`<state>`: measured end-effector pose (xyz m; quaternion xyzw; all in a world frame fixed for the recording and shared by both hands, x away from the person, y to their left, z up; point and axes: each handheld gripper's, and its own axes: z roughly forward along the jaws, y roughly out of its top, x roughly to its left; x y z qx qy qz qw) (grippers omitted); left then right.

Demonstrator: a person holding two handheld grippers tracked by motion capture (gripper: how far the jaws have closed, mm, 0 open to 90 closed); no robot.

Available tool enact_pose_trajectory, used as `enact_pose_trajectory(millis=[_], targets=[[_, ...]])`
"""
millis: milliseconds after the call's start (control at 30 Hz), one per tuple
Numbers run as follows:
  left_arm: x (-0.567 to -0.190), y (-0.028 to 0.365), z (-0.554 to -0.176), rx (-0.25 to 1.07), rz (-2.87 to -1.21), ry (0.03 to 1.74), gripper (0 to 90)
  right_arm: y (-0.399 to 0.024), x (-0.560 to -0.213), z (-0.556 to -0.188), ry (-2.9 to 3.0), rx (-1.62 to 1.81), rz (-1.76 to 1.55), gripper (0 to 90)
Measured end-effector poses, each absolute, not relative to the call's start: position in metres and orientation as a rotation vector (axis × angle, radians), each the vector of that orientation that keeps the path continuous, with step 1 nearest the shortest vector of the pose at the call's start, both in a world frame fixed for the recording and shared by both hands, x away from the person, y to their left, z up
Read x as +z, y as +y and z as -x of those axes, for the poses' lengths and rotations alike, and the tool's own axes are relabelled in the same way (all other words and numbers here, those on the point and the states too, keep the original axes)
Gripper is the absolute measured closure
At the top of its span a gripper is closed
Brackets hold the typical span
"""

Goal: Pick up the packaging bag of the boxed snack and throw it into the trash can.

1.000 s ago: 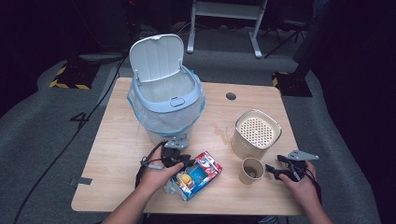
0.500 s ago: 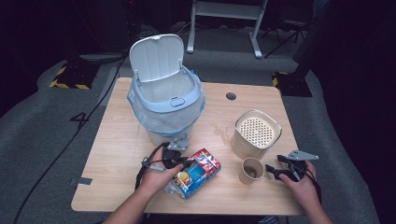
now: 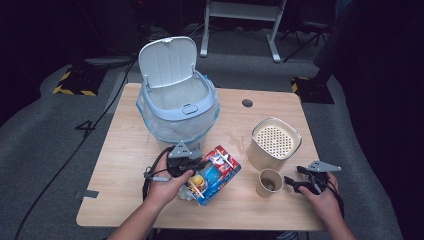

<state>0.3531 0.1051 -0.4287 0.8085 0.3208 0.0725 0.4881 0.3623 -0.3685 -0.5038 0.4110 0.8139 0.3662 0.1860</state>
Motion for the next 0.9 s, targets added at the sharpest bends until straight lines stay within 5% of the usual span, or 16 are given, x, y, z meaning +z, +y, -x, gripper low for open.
enact_pose_trajectory(millis=[900], targets=[[-0.296,0.138,-0.359,0.497,-1.591,0.653,89.0,-0.368,-0.504,-0.362,2.292,1.031,-1.158,26.3]])
